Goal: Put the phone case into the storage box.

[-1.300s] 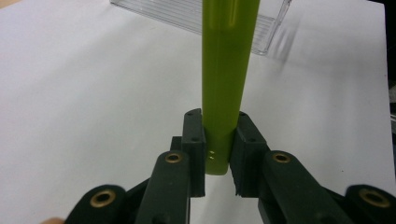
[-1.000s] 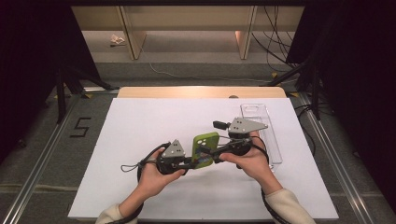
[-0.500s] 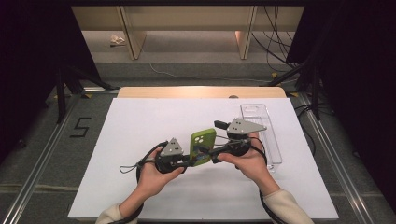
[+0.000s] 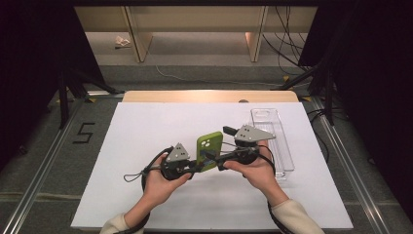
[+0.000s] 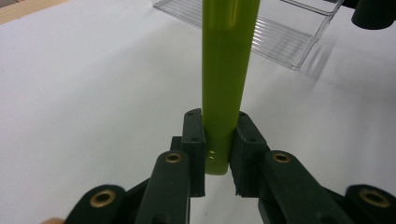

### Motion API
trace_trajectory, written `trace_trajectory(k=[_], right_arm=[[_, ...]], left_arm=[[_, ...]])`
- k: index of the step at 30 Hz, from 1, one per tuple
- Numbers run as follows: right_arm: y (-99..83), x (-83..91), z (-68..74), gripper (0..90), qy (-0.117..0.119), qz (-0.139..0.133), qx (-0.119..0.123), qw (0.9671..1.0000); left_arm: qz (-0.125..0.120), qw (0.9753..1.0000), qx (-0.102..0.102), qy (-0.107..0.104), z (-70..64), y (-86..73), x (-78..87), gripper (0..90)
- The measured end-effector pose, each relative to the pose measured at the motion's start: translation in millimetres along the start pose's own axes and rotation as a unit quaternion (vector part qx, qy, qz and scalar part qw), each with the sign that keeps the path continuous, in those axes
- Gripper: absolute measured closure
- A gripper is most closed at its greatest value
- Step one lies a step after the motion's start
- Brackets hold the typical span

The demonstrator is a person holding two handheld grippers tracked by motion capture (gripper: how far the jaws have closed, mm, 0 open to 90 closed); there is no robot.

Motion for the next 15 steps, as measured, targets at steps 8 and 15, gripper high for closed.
trace_trajectory(k=[8,15], right_arm=[[-0.5,-0.7,1.4,0.3,-0.005,0.000,-0.001,1.0000],[-2.3,-3.0,3.4,0.3,-0.013,-0.001,-0.003,0.9999]], left_arm=[[-0.007,0.9999,0.010,0.012,2.3,-0.1,0.8,77.8],[-0.005,0.9996,0.016,0.021,3.8,-1.0,0.6,77.8]])
Point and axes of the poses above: each handheld gripper's, and its own axes: x roughly backward along the jaws, y roughly out of its top, z roughly to its left, the point moved 5 cm from there along -x, roughly forward along the jaws, and after that the axes turned 11 degrees about -y, right-handed, at the moved point
